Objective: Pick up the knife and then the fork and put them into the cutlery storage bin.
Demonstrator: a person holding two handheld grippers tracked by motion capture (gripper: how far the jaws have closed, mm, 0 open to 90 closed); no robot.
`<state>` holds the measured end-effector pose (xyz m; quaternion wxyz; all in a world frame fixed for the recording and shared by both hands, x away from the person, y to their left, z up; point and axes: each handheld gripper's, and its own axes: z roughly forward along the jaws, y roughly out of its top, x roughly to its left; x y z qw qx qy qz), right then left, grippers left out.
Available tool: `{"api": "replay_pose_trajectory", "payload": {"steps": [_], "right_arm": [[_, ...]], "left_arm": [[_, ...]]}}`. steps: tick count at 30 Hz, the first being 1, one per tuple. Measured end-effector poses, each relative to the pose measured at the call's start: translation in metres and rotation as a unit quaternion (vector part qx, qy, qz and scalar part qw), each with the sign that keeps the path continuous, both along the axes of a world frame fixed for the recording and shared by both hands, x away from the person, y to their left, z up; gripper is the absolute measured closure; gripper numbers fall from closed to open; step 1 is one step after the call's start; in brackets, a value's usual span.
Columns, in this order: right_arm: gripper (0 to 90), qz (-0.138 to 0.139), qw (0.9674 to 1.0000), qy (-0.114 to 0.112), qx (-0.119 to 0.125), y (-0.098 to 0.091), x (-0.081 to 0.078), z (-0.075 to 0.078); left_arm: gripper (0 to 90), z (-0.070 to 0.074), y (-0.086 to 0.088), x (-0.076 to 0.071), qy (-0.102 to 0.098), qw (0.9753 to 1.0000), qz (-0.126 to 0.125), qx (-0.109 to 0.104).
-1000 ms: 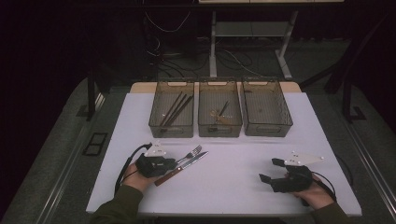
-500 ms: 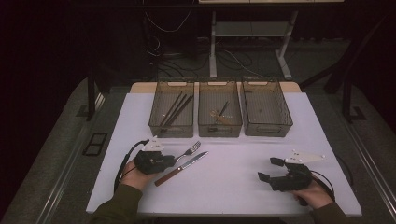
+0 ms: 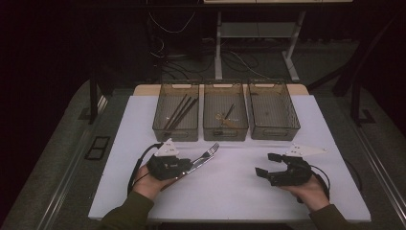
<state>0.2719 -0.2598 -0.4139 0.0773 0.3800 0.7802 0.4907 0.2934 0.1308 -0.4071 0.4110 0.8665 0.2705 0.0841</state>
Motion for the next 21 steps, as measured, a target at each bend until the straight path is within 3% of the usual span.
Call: {"api": "replay_pose_trajectory", "payload": {"steps": [3, 12, 17, 21], "right_arm": [[18.8, 0.001, 1.0000, -0.003, 0.006, 0.007, 0.007, 0.003], [18.8, 0.001, 0.9994, -0.014, 0.030, 0.025, 0.027, 0.011], [18.9, -0.007, 0.9989, -0.011, 0.044, 0.029, 0.037, 0.010], [19.4, -0.014, 0.9981, 0.001, 0.060, 0.032, 0.043, 0.007]], "left_arm": [[77.5, 0.002, -0.012, 0.000, -0.003, 1.0000, -0.006, 0.005], [77.4, 0.015, -0.052, 0.003, -0.020, 0.9996, -0.018, -0.011], [77.4, 0.017, -0.073, 0.003, -0.031, 0.9991, -0.029, -0.006], [77.5, 0.017, -0.080, 0.001, -0.037, 0.9988, -0.032, -0.005]]}}
